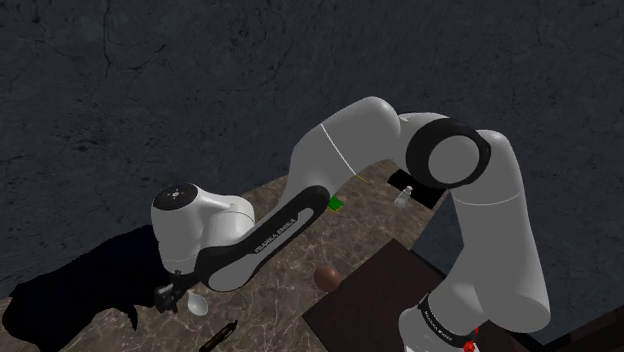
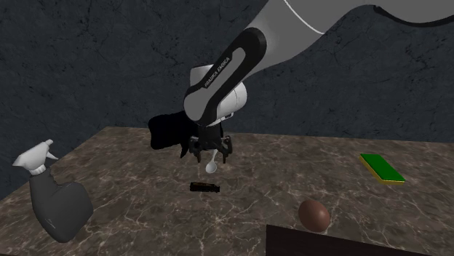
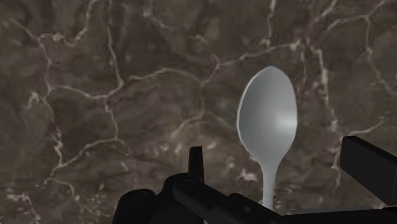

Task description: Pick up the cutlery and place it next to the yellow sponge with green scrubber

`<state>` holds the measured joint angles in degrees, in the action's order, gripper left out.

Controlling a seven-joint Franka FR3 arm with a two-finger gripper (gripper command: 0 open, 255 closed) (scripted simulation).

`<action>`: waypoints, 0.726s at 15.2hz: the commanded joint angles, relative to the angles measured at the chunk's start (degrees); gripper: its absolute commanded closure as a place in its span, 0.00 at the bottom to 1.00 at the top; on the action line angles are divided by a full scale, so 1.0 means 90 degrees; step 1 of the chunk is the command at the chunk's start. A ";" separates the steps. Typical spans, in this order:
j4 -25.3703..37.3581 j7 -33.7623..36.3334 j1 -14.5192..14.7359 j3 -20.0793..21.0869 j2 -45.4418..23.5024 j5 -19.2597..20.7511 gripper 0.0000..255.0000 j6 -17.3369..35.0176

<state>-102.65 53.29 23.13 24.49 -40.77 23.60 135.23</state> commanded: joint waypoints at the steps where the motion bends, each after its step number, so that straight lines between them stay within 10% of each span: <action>1: 0.0018 0.0006 0.0011 -0.0011 -0.0030 0.0012 0.00 0.0016; 6: 0.0018 0.0006 0.0011 -0.0011 -0.0030 0.0012 0.00 0.0016; 7: 0.0018 0.0006 0.0011 -0.0011 -0.0030 0.0012 1.00 0.0016; 11: 0.0019 0.0005 0.0011 -0.0011 -0.0030 0.0012 1.00 0.0015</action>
<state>-102.47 53.34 23.24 24.40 -41.03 23.71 135.37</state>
